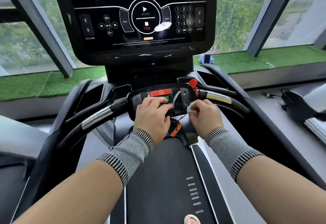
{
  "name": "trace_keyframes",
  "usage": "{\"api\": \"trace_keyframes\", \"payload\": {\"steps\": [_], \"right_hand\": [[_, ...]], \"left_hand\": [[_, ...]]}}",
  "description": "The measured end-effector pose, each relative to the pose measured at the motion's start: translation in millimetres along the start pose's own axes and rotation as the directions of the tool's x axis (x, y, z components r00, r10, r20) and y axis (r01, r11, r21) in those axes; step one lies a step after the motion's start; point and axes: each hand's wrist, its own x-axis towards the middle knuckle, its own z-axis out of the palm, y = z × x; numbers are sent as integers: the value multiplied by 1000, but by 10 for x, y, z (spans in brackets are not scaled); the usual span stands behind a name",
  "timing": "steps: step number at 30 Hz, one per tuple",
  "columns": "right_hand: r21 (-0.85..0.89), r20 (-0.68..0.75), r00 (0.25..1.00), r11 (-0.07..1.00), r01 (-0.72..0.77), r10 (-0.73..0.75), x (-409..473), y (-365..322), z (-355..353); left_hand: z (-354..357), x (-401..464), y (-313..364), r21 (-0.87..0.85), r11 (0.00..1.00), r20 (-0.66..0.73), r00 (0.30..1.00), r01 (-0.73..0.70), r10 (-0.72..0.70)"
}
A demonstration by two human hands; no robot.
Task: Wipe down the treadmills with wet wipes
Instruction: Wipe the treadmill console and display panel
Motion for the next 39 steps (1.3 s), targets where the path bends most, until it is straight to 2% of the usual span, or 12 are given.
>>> {"api": "trace_keyframes", "payload": {"steps": [3,5,7,9,13,16,19,24,29,33,39], "right_hand": [[20,-103,994,999,-38,39,82,115,-100],[66,-154,988,998,-21,31,173,88,-170],[80,-138,990,995,52,-40,277,18,-210],[65,-81,990,990,123,-117,380,-46,-226],[-17,-14,976,976,216,-216,437,-6,-194],[-35,-30,954,954,297,-298,361,71,-170],[-30,-25,960,960,277,-277,509,-27,-224],[-118,50,943,936,332,-328,615,-71,-259],[-93,2,957,953,288,-289,612,-106,-230],[-110,58,938,931,348,-343,678,-300,-130],[-186,-71,913,904,384,-402,658,-210,-153]], "left_hand": [[-25,98,42,93,996,-33,999,-7,10],[-101,201,85,195,980,77,996,35,-50],[-129,317,122,289,955,196,972,67,-128],[-107,391,156,344,935,256,950,82,-178],[-50,415,155,386,918,250,949,86,-194],[-47,410,140,389,917,213,960,89,-183],[-37,424,148,380,919,202,960,106,-194],[-53,423,145,365,925,189,964,108,-188],[-39,439,102,362,928,197,966,89,-169],[-51,437,105,335,936,213,959,105,-184],[-71,448,80,281,952,212,960,120,-184]]}}
